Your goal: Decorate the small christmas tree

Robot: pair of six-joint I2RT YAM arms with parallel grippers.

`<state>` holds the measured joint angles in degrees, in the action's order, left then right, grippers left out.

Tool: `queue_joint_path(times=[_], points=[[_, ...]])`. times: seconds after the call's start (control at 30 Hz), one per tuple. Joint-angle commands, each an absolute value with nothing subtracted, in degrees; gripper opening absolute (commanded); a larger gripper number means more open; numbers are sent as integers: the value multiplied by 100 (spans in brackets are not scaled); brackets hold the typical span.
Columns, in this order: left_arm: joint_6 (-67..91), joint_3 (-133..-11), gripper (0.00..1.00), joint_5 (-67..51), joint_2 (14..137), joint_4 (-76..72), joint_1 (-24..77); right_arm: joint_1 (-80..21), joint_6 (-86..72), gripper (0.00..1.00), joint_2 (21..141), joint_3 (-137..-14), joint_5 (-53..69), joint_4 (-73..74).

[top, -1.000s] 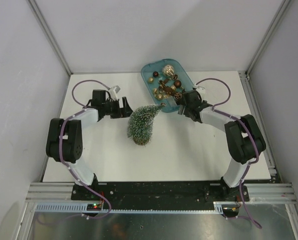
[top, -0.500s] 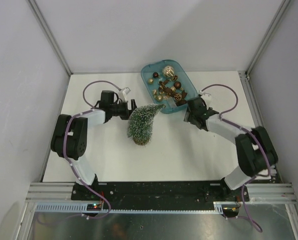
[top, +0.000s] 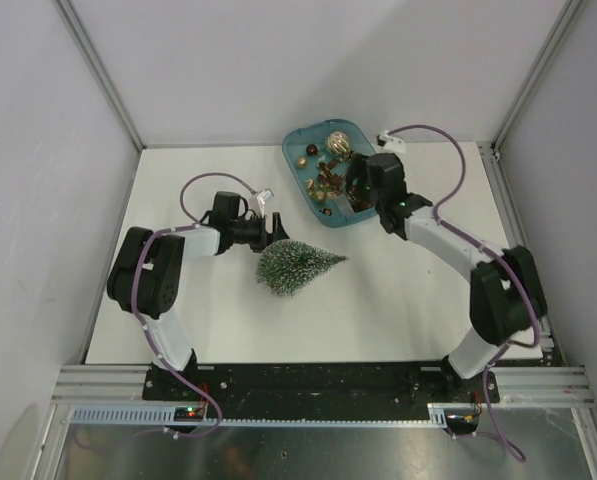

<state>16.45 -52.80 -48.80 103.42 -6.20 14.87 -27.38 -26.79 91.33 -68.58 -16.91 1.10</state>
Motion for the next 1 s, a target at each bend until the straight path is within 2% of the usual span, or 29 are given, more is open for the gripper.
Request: queue_joint_path(times=[0.0, 0.17, 0.37, 0.67, 0.97], points=[[1504, -5168, 92, -5139, 10460, -800, 1513, -2823, -2475, 78, 10014, -7507, -1218, -286], [1402, -5052, 91, -5248, 10522, -799, 1512, -2871, -2517, 77, 10656, -7964, -1065, -117], [1303, -4887, 91, -5378, 10557, -799, 1517, -3048, -2604, 75, 10846, -7963, -1341, 652], [1066, -4534, 91, -5500, 10505, -817, 1550, -3267, -2839, 75, 10264, -7058, -1701, 1044], [1030, -4296, 91, -5709, 10381, -817, 1547, -3450, -3080, 75, 9159, -5883, -1883, 1239]])
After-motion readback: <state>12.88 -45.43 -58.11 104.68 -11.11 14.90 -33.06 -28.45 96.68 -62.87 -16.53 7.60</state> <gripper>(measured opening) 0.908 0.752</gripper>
